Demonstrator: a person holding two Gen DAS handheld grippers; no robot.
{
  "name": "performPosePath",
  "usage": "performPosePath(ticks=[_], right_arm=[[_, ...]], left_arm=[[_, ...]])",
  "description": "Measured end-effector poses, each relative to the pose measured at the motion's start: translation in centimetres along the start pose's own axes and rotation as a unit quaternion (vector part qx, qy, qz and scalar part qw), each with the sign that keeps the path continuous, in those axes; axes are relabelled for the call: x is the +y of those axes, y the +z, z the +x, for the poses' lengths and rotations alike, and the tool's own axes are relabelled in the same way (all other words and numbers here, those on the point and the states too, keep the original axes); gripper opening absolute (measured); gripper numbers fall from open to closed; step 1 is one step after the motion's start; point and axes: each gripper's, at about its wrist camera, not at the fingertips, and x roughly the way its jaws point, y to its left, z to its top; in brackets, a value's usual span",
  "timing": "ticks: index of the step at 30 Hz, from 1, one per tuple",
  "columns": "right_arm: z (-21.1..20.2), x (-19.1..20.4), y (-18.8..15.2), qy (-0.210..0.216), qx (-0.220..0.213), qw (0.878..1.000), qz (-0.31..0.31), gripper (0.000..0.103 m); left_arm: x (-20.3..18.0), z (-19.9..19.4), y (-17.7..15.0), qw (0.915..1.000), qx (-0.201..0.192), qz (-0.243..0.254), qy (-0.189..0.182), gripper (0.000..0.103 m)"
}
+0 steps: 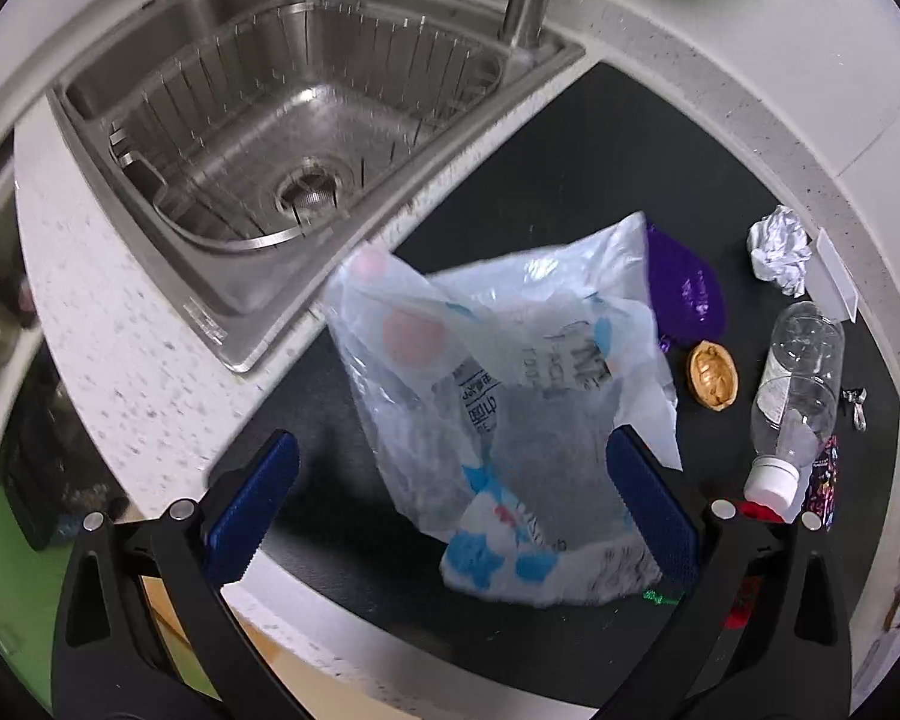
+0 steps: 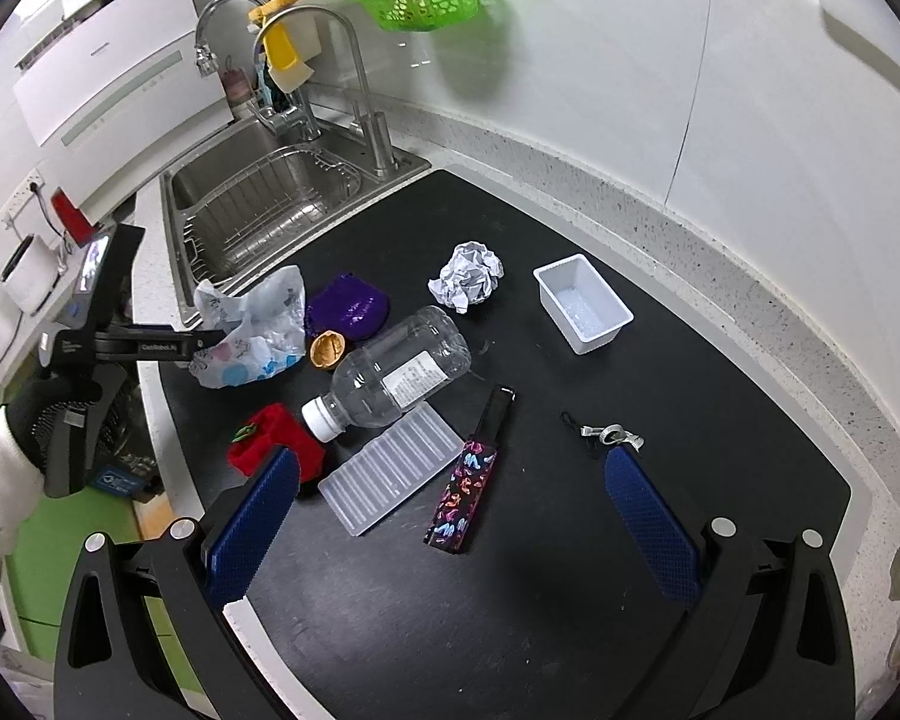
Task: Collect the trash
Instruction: 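Grasp the crumpled white plastic bag with the left gripper and lift, then grasp the grey lanyard with the right gripper while the left gripper holds the bag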
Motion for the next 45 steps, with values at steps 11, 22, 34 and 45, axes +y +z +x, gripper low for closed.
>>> performPosePath(ticks=[11,22,34,45], right_arm=[[0.6,-0.2,0.3,-0.003,0.005,1.0,0.002,0.098],[0.5,-2.4,-0.2,-0.027,0.001,0.999,0.022,0.098],[8.0,-8.0,-0.6,-0.105,0.06,0.993,0.015,0.098],[13.1,-11.8,-1.5,-0.093,0.105,0.99,0.027,0.055]], left_arm=[[-0.4,0.9,-0.1,0.9998,0.006,0.006,-0.017,0.02],[-1.7,-5.0,0.4,0.9976,-0.057,0.029,-0.026,0.011],[-3.2,-10.2,-0.4,0.9934,-0.094,0.048,-0.045,0.011],[-2.9,-12.3,-1.3,0.9927,-0.106,0.033,-0.047,0.012]])
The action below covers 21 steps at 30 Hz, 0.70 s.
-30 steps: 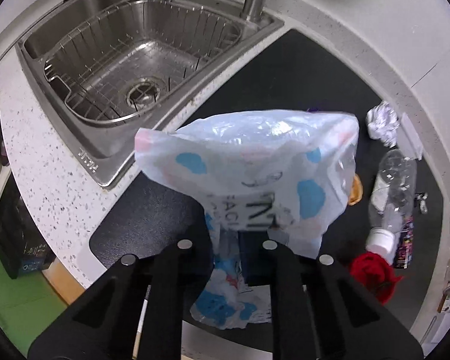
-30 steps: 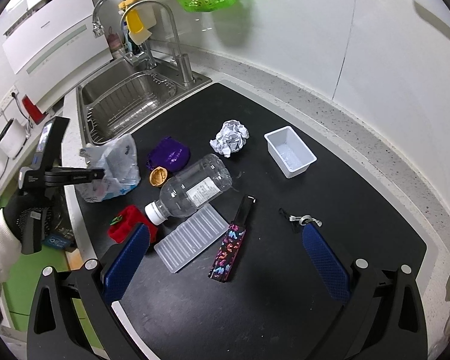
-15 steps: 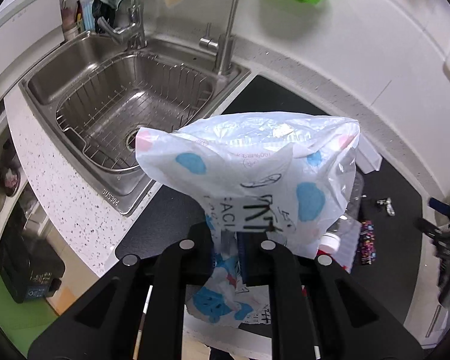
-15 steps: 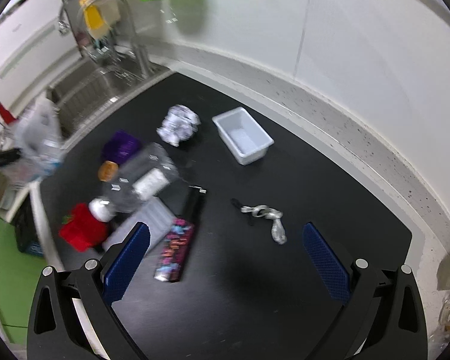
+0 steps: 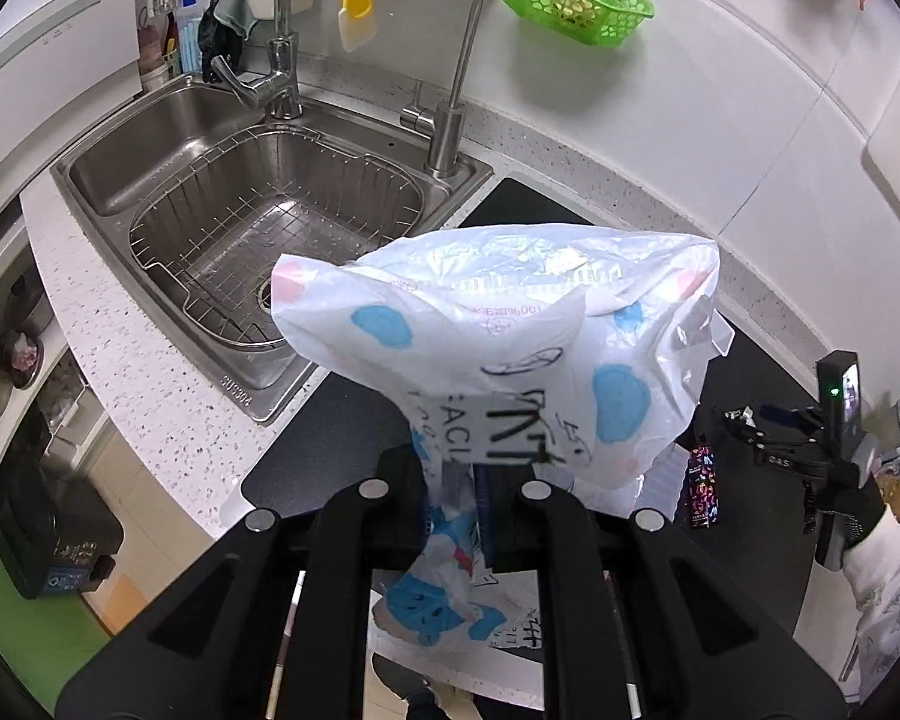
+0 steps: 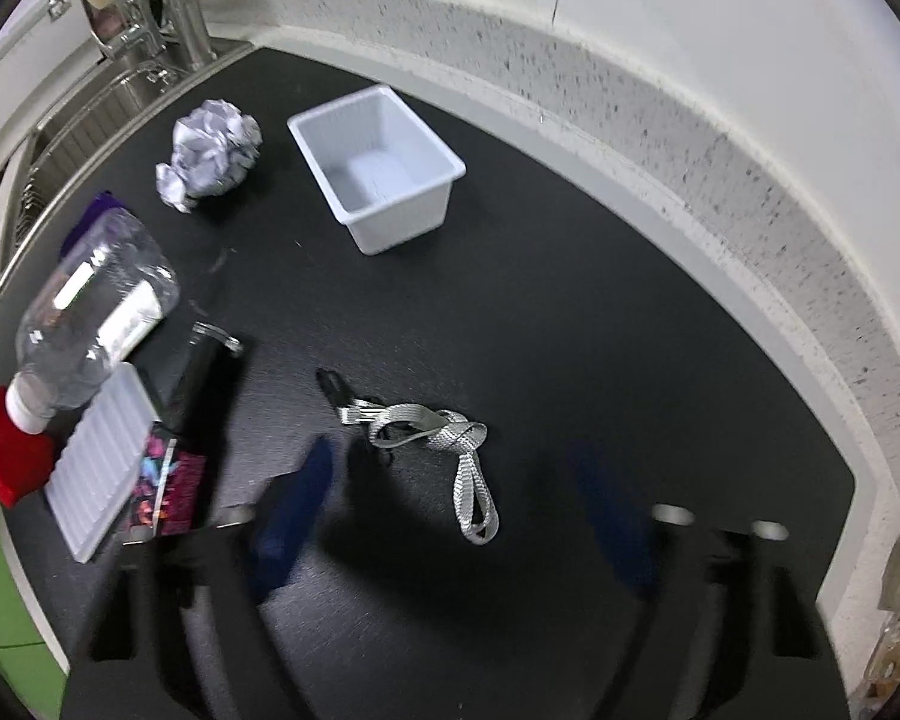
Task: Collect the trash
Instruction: 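Grasp the grey lanyard with the right gripper while the left gripper holds the bag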
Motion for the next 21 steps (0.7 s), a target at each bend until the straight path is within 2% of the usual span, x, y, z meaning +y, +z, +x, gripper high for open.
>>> performPosePath(ticks=[1,2,3,5,14,21], right_arm=[[-0.1,0.0,0.0,0.004,-0.002,1.0,0.0,0.052],[-0.2,0.0,-0.1,0.012,-0.004,1.0,0.0,0.043],[-0.4,-0.1,-0.1,0.016,-0.006,1.0,0.001,0.028],[-0.6,-0.3,-0.2,0.011,-0.006,1.0,0.007,0.006],[-5.7,-0.4,-1.7,0.02,-0.046,0.998,0.023,0.006],[-12.4,4.4,-1.5,0.049,-0.106,0.993,-0.017,0.006]], left_arm=[[0.0,-0.1,-0.1,1.0,0.0,-0.001,0.001,0.011],[0.0,-0.2,-0.2,1.0,0.0,-0.002,0.001,0.011],[0.0,-0.2,-0.3,1.0,0.0,-0.003,0.001,0.011],[-0.1,-0.3,-0.5,1.0,0.001,-0.004,0.001,0.011],[-0.1,-1.1,-1.5,0.9999,-0.004,-0.007,-0.008,0.011],[1.0,-4.3,-3.2,0.9996,-0.023,-0.013,-0.005,0.011]])
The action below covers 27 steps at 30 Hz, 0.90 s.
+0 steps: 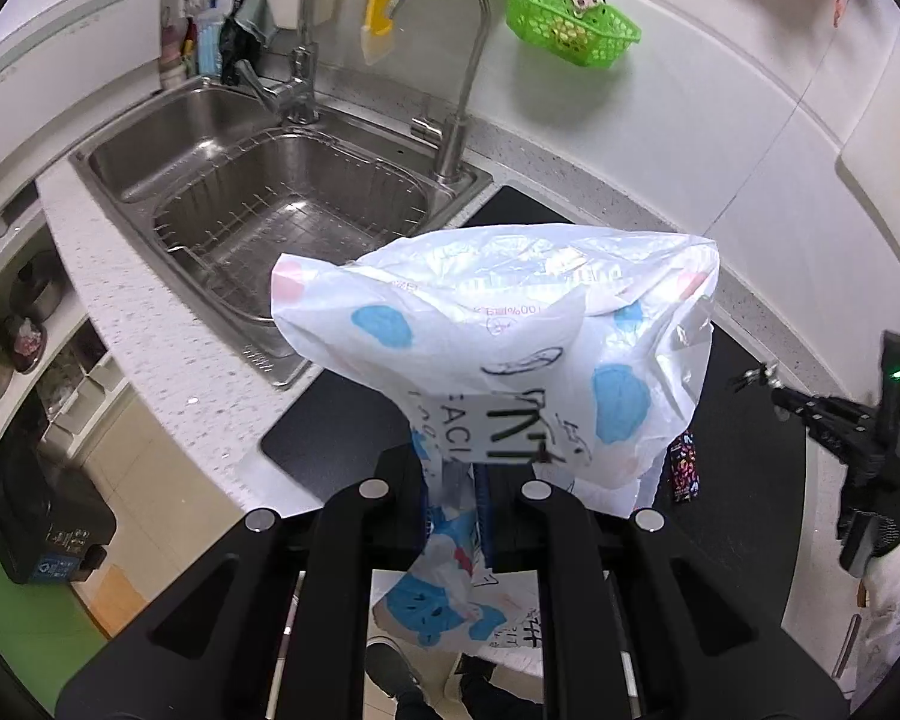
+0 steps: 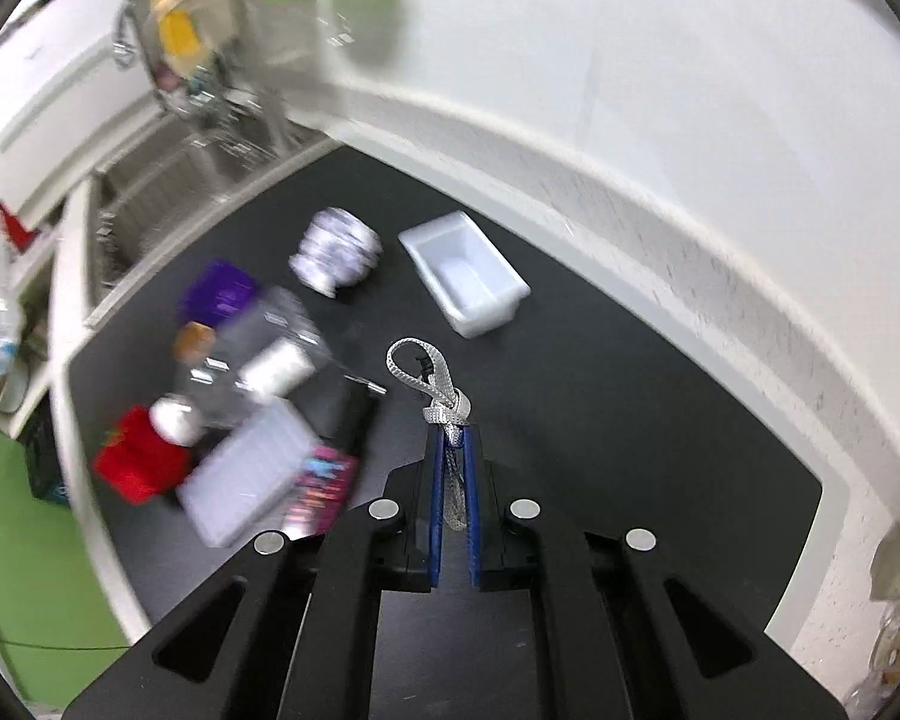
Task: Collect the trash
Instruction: 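Grasp the grey lanyard with the right gripper while the left gripper holds the bag, then carry the bag and lanyard to the pink wastebasket and release both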
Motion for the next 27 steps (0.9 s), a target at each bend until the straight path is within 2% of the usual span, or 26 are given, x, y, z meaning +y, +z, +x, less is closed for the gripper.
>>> performPosePath(ticks=[5,10,15,18,22,27], right_arm=[[-3.6,5.8,1.5,0.04,-0.039,0.997,-0.056,0.006],[-4.8,13.6,2.2,0.102,-0.06,0.986,-0.117,0.006],[-3.8,22.9,2.0,0.171,-0.052,0.966,-0.189,0.006],[-2.3,29.0,0.8,0.213,-0.032,0.949,-0.231,0.006],[0.9,36.4,-1.4,0.259,0.006,0.923,-0.283,0.006],[5.6,44.3,-5.1,0.294,0.051,0.894,-0.335,0.006]], left_arm=[[2.1,-3.0,-2.1,0.9995,-0.016,-0.007,0.027,0.012],[5.7,-6.0,-5.2,0.9969,-0.027,-0.034,0.065,0.012],[10.8,-8.3,-9.7,0.9904,-0.034,-0.087,0.102,0.012],[14.1,-8.7,-13.0,0.9837,-0.033,-0.128,0.123,0.012],[18.9,-8.4,-18.2,0.9712,-0.024,-0.183,0.15,0.012],[23.8,-6.1,-24.2,0.9554,0.0,-0.24,0.172,0.012]])
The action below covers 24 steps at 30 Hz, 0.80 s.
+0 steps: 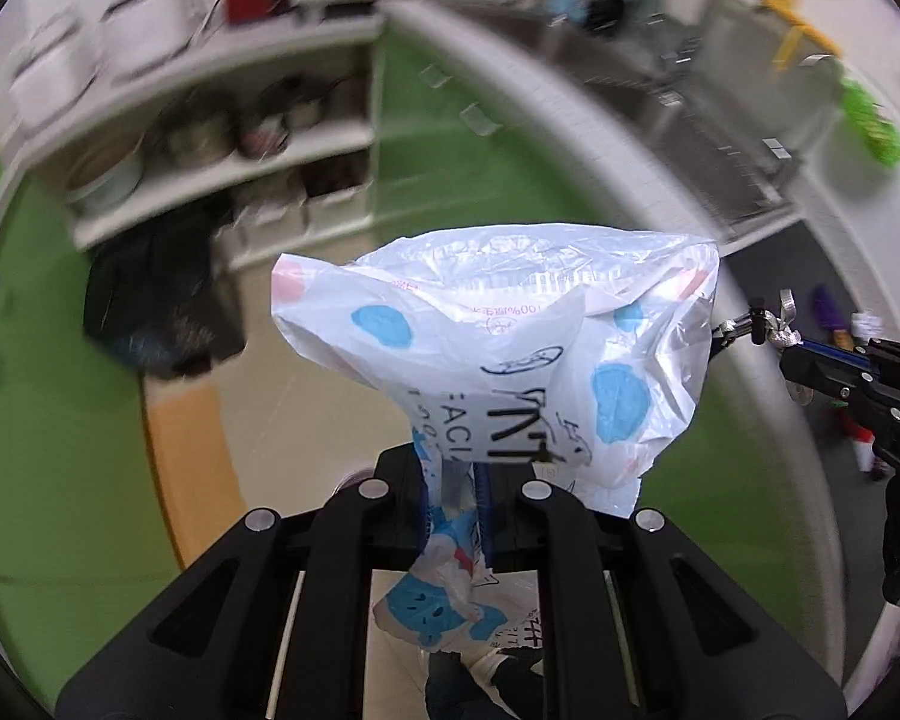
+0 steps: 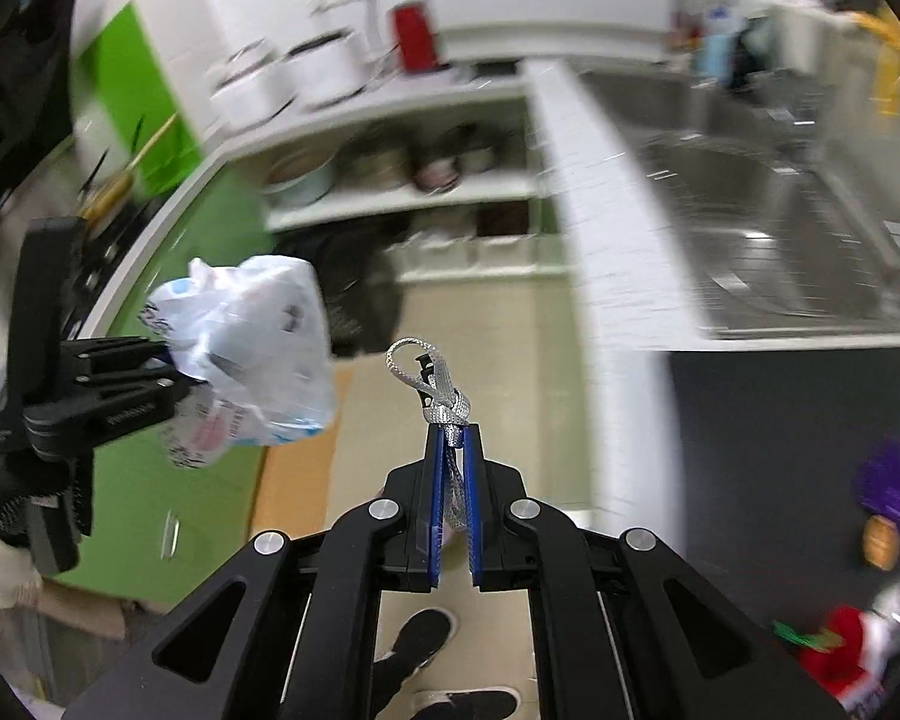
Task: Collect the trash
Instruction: 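Carry the bag and lanyard to the pink wastebasket and release both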
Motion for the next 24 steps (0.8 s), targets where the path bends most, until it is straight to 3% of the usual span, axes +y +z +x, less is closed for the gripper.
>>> performPosePath(ticks=[7,16,22,24], right_arm=[[13.2,2.5,-2.4,0.025,0.071,0.996,-0.045,0.006],[26.0,0.4,-7.9,0.017,0.118,0.992,-0.037,0.006],[30.8,-0.9,-11.3,0.014,0.139,0.99,-0.027,0.006],[32.0,-1.0,-11.8,0.012,0.141,0.99,-0.021,0.006]], left_arm=[[6.4,10.8,-5.8,0.9972,0.056,-0.047,0.014,0.012],[10.6,27.1,-13.8,0.9905,0.116,-0.072,0.011,0.013],[11.2,33.5,-17.2,0.9884,0.131,-0.077,0.01,0.023],[11.2,34.9,-17.8,0.9882,0.133,-0.076,0.01,0.033]])
